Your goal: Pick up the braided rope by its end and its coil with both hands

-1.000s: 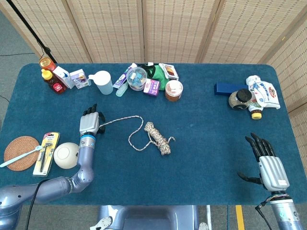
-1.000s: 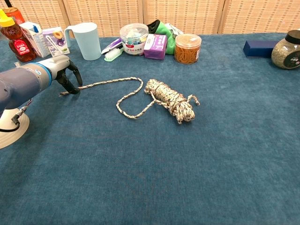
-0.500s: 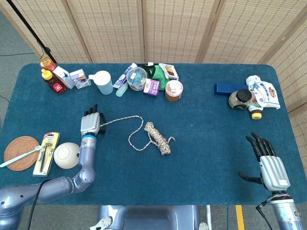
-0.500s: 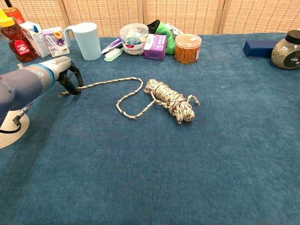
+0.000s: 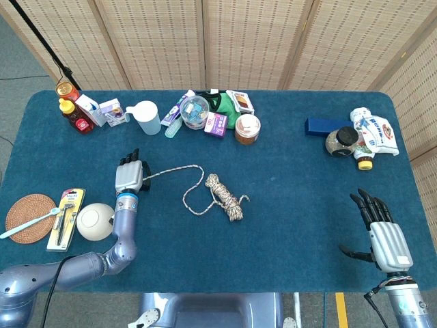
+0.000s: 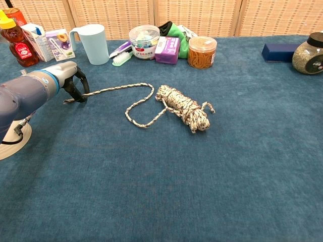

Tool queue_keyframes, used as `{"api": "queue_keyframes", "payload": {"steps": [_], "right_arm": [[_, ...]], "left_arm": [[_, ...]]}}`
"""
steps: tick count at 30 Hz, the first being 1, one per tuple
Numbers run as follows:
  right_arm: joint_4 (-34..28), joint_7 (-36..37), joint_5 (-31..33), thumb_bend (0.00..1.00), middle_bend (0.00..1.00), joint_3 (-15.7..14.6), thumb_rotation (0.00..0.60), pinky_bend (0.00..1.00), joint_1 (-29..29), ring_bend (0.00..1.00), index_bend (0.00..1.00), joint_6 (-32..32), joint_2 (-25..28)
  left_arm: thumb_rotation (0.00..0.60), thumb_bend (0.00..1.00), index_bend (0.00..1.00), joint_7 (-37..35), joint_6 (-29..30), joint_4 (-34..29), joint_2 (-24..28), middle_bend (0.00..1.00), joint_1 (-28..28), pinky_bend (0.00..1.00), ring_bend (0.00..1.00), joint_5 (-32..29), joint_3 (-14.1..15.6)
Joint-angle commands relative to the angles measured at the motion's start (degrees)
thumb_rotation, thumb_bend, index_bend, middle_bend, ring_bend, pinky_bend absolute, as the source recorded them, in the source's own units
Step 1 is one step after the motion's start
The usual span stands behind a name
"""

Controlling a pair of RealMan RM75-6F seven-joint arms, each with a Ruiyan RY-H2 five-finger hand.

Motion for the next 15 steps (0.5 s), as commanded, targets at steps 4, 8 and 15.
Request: {"api": "queue_keyframes", "payload": {"steps": [4, 8, 15], "right_arm": [[0.1, 0.0, 0.1, 0.0, 0.0, 0.1, 0.6, 0.0, 0.0, 0.0, 0.0, 0.0, 0.0], [0.1, -0.1, 0.2, 0.0, 0.0, 0.1, 0.6, 0.0, 0.0, 0.0, 0.0, 0.0, 0.0], [0.0, -0.1, 0.3, 0.0, 0.0, 0.1, 0.6, 0.0, 0.0, 0.0, 0.0, -0.1, -0.1]], "left_arm": [[0.6, 0.41, 0.52, -0.2, 0.1, 0.4, -0.3, 0.0, 0.1, 0.07, 0.0, 0.4, -0.1], [0.6, 0.41, 0.52, -0.2, 0.1, 0.6, -0.4, 0.0, 0.2, 0.07, 0.0, 0.7, 0.0], [0.6, 0.42, 0.53, 0.2, 0.0, 0.9, -0.7, 0.0, 0.1, 0.07, 0.0, 0.8, -0.1]]}}
